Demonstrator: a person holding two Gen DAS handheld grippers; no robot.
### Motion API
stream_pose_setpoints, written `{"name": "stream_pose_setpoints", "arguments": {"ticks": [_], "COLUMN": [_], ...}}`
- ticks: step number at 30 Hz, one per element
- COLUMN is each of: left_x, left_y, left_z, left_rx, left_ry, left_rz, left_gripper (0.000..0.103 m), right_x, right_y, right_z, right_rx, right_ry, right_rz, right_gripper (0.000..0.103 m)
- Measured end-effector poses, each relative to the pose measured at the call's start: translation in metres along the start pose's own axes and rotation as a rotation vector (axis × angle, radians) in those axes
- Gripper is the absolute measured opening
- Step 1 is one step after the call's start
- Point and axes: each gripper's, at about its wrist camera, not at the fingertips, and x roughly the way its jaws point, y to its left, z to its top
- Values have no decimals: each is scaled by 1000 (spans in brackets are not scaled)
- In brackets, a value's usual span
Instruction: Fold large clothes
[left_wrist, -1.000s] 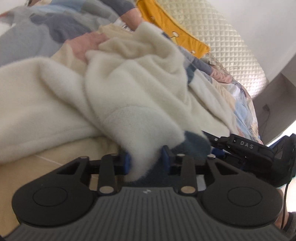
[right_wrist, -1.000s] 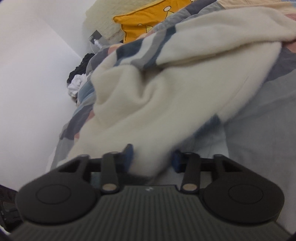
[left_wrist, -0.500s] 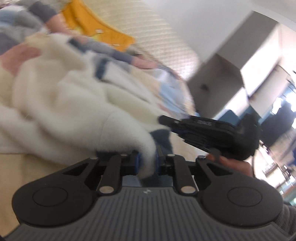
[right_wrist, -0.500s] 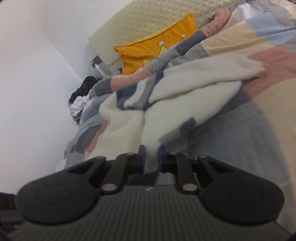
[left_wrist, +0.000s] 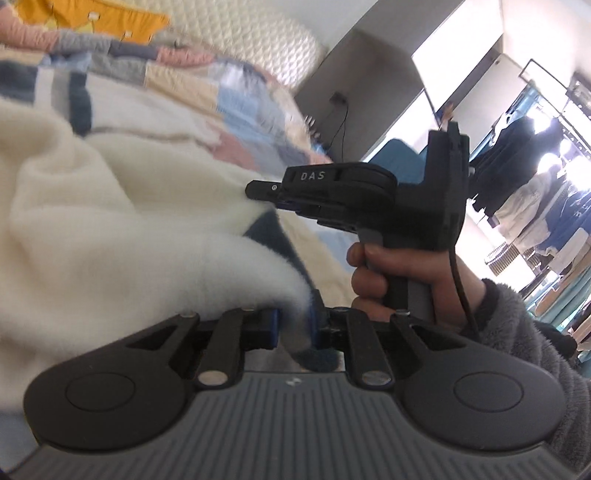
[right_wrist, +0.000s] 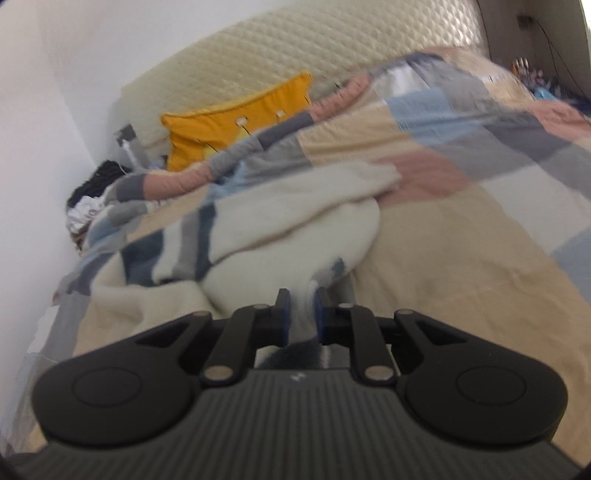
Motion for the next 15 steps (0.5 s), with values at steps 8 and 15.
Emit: {"name": "stream_pose_setpoints", "arguments": {"ticks": [8, 15], "left_x": [-8, -71], "left_y": [13, 46], "left_z": [-3, 15], "left_rx": [-24, -120], "left_ry": [53, -93], "left_rz": [20, 68], "left_gripper": [32, 59], "right_x": [12, -11], "right_y": [6, 8], "right_z": [-15, -16], "right_rx": [-44, -11], "right_ry": [53, -4], "right_rz": [-75, -61], "right_gripper": [21, 62]}}
